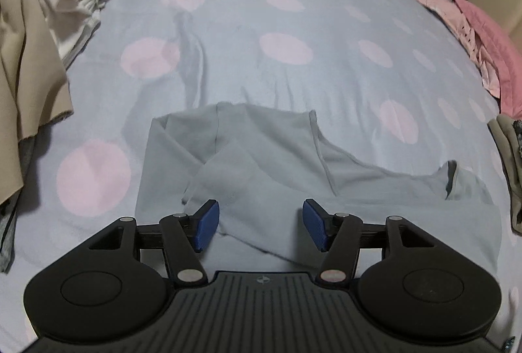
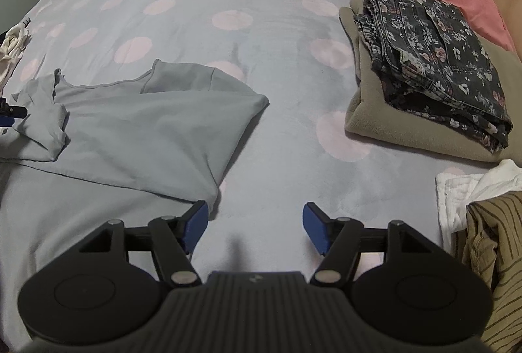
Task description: Fold clothes
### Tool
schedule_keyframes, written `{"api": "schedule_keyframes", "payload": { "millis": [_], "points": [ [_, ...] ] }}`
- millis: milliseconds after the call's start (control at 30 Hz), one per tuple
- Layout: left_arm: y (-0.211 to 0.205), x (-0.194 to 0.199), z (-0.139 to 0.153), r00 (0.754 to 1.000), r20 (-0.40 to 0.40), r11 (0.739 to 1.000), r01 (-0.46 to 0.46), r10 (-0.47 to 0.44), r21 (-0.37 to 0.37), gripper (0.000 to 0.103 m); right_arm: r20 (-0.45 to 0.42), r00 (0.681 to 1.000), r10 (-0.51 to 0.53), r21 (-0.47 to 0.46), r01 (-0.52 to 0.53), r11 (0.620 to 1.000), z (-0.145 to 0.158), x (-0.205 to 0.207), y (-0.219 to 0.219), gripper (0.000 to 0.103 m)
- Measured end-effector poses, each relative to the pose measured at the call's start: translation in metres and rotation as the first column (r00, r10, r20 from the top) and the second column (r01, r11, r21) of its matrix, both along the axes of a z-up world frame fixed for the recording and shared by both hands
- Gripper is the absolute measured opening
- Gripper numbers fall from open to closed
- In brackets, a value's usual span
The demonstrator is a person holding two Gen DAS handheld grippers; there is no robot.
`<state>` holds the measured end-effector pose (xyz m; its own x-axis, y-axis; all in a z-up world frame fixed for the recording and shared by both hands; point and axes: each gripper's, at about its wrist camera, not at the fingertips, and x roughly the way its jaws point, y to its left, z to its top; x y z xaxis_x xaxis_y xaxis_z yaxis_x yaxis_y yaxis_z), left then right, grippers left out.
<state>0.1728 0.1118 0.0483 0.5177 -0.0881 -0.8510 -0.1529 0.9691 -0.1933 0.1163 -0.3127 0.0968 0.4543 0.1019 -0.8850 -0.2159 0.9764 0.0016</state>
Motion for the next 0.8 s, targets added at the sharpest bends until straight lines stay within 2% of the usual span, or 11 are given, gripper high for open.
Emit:
{"api": "schedule_keyframes", "payload": {
  "millis": [33,100,200,333,467,600,700,767,800],
  "points": [
    [-0.003,-0.001,0.001,1.000,0.019,1.000,0.009,-0.010,0.011,0.033,0.000,1.000,-0.001,-0.002,0.001,1.000,0.000,0.001,0.000,0.067],
    [-0.007,-0.001,0.004,0.998,0.051,0.999,0.042,-0.042,0.010,0.006,0.001,1.000,-0.003,-0.007,0.003,1.000,-0.001,0.002,0.000,0.067],
    [-0.014,-0.006,0.018,0.989,0.133,0.998,0.064,-0.061,-0.021,0.000,0.001,1.000,-0.008,-0.011,0.008,1.000,-0.001,0.003,-0.002,0.067],
    [-0.037,-0.012,0.043,0.968,0.214,0.987,0.150,-0.134,-0.063,0.000,0.008,1.000,-0.014,-0.010,0.014,1.000,0.001,0.004,-0.005,0.067],
    [-0.071,-0.019,0.063,0.941,0.253,0.964,0.254,-0.226,-0.080,0.000,0.017,1.000,-0.017,-0.002,0.017,1.000,0.004,0.003,-0.006,0.067],
    [-0.097,-0.023,0.071,0.923,0.237,0.950,0.313,-0.302,-0.009,0.000,0.025,1.000,-0.011,0.004,0.011,1.000,0.008,-0.002,-0.007,0.068],
    [-0.095,-0.018,0.068,0.934,0.204,0.955,0.298,-0.294,0.010,0.001,0.025,0.999,-0.021,0.010,0.021,1.000,0.008,-0.005,-0.011,0.068],
    [-0.086,-0.012,0.063,0.947,0.177,0.963,0.270,-0.267,0.010,0.013,0.023,0.999,-0.029,0.010,0.029,1.000,0.007,-0.007,-0.015,0.068],
    [-0.079,-0.012,0.061,0.952,0.169,0.967,0.256,-0.254,0.013,0.024,0.022,0.999,-0.033,0.010,0.032,0.999,0.007,-0.007,-0.017,0.068]
  ]
}}
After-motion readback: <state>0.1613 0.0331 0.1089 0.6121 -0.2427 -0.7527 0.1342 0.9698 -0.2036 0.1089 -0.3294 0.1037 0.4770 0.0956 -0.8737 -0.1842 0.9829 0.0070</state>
